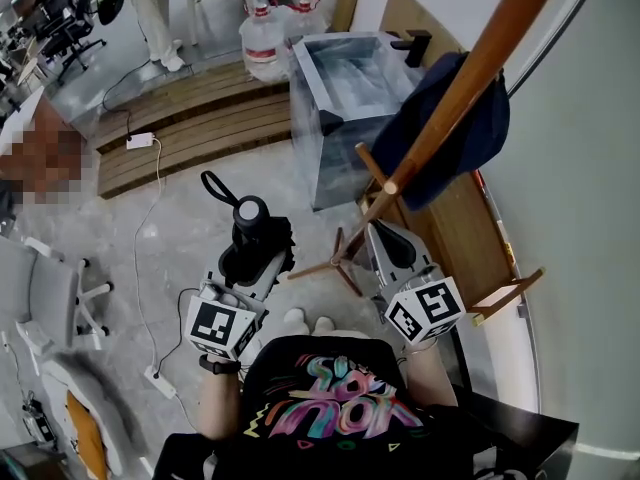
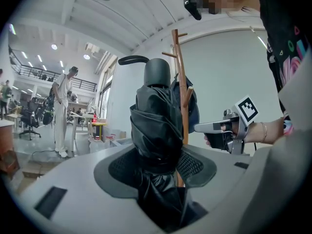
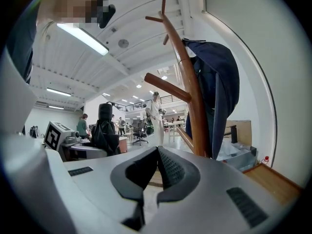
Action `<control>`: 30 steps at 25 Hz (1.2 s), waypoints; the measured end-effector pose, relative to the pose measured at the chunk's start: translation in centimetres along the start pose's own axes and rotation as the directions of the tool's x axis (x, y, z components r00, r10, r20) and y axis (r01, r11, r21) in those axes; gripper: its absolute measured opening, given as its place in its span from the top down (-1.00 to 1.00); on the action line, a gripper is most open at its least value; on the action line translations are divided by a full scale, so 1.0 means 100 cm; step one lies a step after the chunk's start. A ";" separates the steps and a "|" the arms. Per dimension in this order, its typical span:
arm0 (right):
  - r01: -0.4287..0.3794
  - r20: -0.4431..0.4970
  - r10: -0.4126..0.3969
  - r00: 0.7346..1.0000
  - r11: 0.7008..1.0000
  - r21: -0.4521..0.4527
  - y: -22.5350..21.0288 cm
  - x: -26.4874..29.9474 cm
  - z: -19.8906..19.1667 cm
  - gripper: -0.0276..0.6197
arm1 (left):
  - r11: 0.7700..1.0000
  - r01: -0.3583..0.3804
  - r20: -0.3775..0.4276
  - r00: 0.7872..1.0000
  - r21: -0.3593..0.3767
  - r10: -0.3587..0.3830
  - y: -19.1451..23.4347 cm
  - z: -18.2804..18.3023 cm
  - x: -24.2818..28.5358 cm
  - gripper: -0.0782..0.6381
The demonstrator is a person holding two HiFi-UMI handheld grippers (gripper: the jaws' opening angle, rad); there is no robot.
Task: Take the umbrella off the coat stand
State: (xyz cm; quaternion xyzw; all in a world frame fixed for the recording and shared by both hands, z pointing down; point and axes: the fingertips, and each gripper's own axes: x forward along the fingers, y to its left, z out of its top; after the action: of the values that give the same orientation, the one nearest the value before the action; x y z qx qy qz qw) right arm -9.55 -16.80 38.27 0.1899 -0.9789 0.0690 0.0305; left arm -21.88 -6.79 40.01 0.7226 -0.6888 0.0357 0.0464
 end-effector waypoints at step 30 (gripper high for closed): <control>0.017 -0.017 -0.017 1.000 1.000 0.008 -0.002 -0.001 -0.007 0.87 | 1.000 0.029 -0.013 0.999 0.010 -0.029 0.002 -0.008 0.006 0.10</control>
State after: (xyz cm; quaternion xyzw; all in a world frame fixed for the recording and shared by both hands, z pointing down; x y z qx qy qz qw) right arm -9.40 -16.85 38.98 0.1979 -0.9766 0.0742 0.0384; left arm -22.03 -7.34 40.87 0.7325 -0.6777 0.0432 0.0475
